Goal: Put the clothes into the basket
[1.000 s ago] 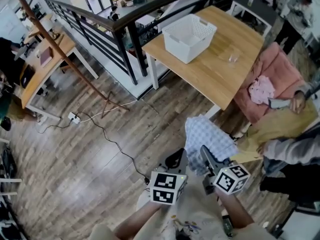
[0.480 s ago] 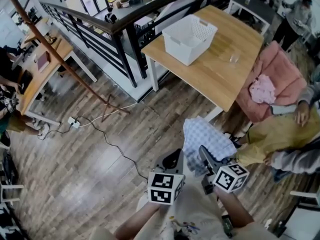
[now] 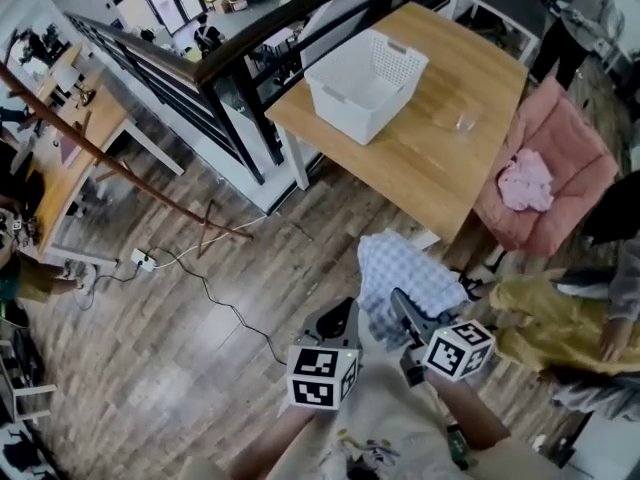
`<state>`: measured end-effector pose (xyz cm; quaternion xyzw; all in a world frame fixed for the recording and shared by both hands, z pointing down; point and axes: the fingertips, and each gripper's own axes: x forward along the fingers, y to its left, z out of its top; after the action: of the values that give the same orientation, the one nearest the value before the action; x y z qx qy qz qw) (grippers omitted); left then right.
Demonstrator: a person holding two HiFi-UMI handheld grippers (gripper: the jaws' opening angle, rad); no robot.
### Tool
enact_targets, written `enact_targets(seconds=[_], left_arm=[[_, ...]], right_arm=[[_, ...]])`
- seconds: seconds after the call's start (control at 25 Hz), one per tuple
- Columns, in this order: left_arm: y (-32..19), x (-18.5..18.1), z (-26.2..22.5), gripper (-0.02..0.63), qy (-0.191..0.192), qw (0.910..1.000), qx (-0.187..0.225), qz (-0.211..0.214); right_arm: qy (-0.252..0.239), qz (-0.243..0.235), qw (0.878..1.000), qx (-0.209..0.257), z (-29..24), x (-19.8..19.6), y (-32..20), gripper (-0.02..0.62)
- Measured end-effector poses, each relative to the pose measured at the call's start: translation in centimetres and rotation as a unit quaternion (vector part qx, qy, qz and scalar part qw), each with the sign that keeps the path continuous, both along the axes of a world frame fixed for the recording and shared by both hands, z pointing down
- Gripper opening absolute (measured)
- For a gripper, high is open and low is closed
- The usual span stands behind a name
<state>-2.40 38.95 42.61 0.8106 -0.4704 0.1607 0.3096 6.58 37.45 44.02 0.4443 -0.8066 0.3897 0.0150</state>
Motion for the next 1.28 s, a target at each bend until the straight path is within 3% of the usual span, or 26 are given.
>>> enact_targets(seconds=[0.6,1.28], left_arm=[[-12.7,4.5,-0.6,0.002,-0.012,0.9999,-0.001,0.005],[-16.3,8.8,-0.5,0.001,-0.025,0.9996,0.004,-0.015]], right_arm=[[-0.019,0.004,1.000,-0.006,-0.2,3.9,-12.2,0.083],[-0.041,-0.014,0.999,-0.009,0.4,7.6,-16.5,0.083]])
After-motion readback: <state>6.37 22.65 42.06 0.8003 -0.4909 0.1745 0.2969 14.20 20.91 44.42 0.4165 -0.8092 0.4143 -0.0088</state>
